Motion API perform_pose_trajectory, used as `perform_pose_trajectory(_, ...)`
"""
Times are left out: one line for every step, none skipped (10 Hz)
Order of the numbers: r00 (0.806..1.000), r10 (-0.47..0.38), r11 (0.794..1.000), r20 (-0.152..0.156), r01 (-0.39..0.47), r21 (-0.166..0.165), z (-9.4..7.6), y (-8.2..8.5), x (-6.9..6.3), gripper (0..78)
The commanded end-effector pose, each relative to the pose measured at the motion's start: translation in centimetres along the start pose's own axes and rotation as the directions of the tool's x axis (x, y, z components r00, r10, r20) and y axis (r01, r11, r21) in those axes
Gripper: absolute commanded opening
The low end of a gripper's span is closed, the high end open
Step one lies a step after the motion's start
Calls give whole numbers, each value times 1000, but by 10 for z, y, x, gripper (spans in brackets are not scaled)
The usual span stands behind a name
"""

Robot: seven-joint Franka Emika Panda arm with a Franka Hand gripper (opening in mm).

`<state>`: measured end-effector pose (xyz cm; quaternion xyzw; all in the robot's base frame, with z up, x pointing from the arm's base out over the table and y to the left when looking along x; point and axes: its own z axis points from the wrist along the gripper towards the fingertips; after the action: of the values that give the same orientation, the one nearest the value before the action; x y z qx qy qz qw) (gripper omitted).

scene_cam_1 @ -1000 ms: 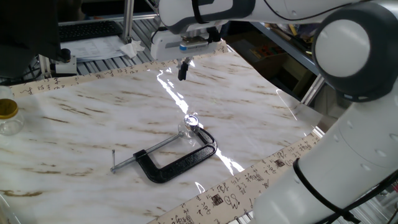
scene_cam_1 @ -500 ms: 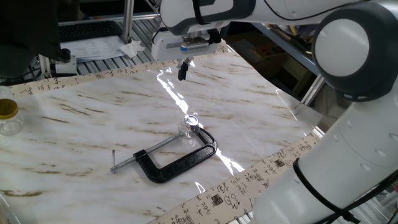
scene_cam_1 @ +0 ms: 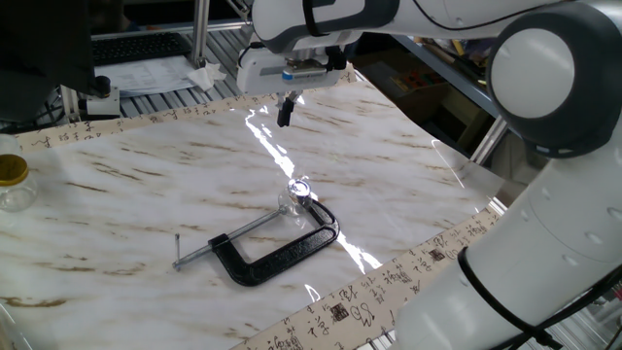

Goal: Unscrew the lid from the jar

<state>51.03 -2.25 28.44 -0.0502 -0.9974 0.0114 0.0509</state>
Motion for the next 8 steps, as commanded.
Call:
perform_pose_trajectory(1000,-7,1000,12,7,0,-1,0,0,0)
perform_pose_trajectory(1000,-10,1000,16,10,-1,-1,0,0,0)
perform_pose_trajectory(999,-25,1000,20,25,-4,-1,0,0,0)
perform_pose_trajectory(1000,-21,1000,19,21,-4,-1,0,0,0)
perform_pose_trajectory(1000,-19,1000,10,19,-5,-1,0,0,0)
perform_pose_trajectory(1000,-7,1000,8,7,-7,-1,0,0,0)
perform_pose_trajectory(1000,15,1000,9,-15,-3,-1,0,0,0)
perform_pose_trajectory(1000,26,1000,8,-26,-5,-1,0,0,0)
